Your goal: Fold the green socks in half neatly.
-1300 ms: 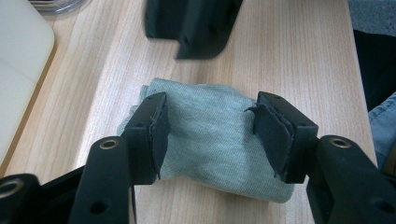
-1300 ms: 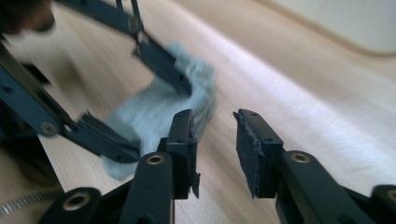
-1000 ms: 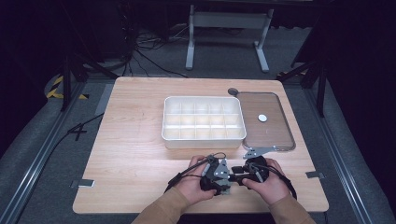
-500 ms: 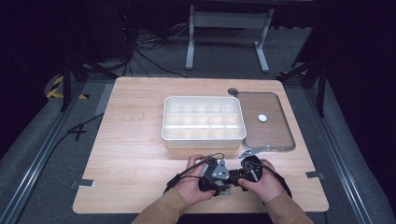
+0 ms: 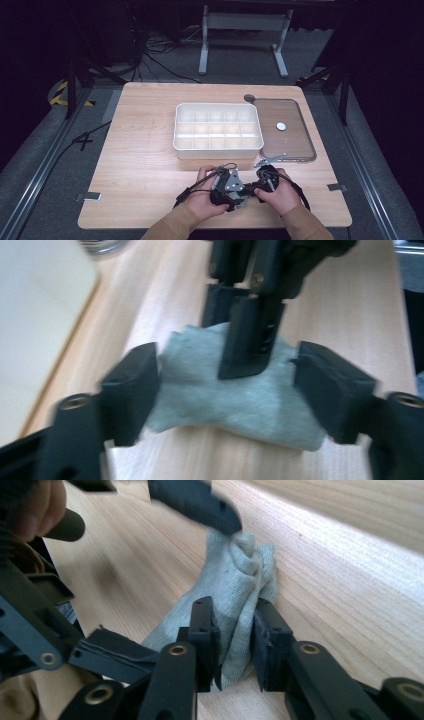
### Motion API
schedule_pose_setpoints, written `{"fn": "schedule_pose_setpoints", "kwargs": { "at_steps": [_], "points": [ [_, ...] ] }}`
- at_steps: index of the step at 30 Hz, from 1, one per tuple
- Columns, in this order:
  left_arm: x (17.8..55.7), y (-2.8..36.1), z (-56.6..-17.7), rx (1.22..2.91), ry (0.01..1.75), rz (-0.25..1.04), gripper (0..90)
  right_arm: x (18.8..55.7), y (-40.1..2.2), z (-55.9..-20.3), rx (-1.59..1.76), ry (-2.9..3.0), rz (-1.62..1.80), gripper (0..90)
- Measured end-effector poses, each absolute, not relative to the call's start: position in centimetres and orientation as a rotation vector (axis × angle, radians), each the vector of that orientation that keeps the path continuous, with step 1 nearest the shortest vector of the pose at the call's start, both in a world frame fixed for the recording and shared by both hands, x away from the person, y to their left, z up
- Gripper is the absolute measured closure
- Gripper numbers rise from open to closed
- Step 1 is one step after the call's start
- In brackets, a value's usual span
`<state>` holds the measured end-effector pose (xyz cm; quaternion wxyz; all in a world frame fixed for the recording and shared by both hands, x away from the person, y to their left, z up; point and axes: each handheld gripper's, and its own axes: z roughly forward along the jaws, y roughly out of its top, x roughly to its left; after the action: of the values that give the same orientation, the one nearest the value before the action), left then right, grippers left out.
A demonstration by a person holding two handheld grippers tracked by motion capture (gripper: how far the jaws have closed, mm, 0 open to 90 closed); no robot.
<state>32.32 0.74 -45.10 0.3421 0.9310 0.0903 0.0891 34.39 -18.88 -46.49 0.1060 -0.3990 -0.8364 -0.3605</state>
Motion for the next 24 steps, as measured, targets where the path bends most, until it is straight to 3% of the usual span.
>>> {"fn": "schedule_pose_setpoints", "kwargs": {
  "at_steps": [11,24],
  "points": [
    [32.2,3.4,-42.9,2.414,0.271,0.226,24.4,33.7,-19.2,-45.6,-1.16,-2.539,-1.082,77.6],
    [31.0,12.2,-43.3,2.456,0.546,0.302,26.1,34.2,-19.8,-42.4,-1.198,-2.587,-1.138,78.1]
  ]
}}
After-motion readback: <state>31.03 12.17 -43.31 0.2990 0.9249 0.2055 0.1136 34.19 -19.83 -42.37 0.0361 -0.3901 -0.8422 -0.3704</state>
